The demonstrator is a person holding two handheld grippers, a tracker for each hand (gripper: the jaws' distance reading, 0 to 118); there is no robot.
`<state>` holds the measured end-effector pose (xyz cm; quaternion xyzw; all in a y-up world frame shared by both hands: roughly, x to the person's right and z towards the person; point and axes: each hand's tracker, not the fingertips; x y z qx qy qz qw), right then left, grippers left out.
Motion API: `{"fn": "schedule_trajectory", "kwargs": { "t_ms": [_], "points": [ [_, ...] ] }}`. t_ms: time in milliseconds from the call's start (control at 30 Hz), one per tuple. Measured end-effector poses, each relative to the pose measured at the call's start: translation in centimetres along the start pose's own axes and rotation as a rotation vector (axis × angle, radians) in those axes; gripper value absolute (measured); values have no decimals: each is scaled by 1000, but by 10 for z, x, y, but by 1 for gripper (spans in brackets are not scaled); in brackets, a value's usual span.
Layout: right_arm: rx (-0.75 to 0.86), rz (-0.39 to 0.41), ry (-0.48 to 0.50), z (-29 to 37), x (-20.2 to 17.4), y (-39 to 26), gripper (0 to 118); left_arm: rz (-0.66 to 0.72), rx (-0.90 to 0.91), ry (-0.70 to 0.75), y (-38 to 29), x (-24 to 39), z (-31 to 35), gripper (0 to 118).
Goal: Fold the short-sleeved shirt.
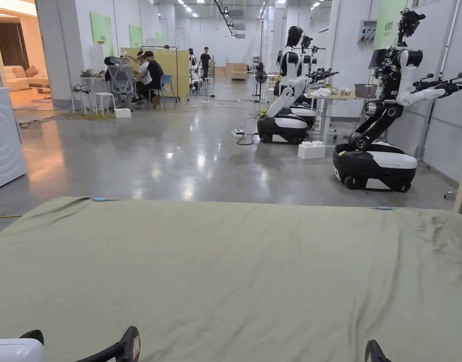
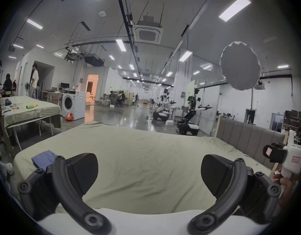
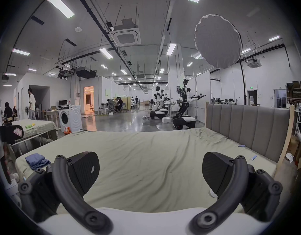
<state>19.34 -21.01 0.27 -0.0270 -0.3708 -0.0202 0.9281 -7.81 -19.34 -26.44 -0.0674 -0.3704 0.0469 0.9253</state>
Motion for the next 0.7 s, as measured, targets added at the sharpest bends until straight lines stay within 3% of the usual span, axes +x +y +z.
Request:
{"fn": "schedule_trajectory", "kwargs": {
  "t_ms": [133, 533, 700],
  "points": [
    [0, 3, 10, 2, -2, 2, 118, 0, -13, 26, -2, -1, -3, 118],
    [7, -8, 24, 4, -5, 7, 118, -8, -53, -82, -2, 8, -7, 118],
    [12, 2, 37, 6, -10, 10, 118, 23, -29, -19, -2, 12, -10, 118]
  ]
}}
